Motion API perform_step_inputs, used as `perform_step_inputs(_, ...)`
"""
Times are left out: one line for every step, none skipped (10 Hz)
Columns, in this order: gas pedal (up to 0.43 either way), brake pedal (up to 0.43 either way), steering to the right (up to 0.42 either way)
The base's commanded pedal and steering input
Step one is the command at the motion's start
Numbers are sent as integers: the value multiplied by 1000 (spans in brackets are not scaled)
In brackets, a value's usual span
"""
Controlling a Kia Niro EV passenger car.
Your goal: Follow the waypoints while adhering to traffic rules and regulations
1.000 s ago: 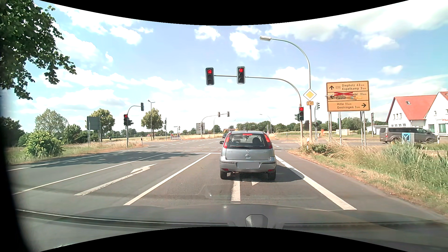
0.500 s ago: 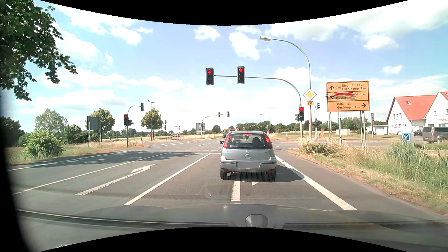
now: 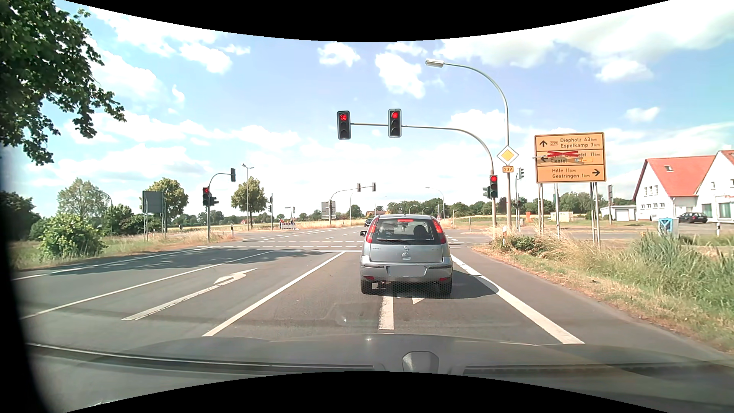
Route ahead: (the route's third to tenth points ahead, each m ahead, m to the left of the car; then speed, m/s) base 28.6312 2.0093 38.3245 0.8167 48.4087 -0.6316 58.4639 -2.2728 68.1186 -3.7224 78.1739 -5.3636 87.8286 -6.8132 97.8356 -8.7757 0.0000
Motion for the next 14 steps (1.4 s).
perform_step_inputs(0, 6, 8)
perform_step_inputs(0, 6, 8)
perform_step_inputs(0, 6, 8)
perform_step_inputs(0, 6, 8)
perform_step_inputs(0, 6, 8)
perform_step_inputs(0, 6, 8)
perform_step_inputs(0, 6, 7)
perform_step_inputs(0, 6, 7)
perform_step_inputs(0, 6, 8)
perform_step_inputs(0, 6, 8)
perform_step_inputs(0, 6, 8)
perform_step_inputs(0, 6, 8)
perform_step_inputs(0, 6, 8)
perform_step_inputs(0, 6, 8)
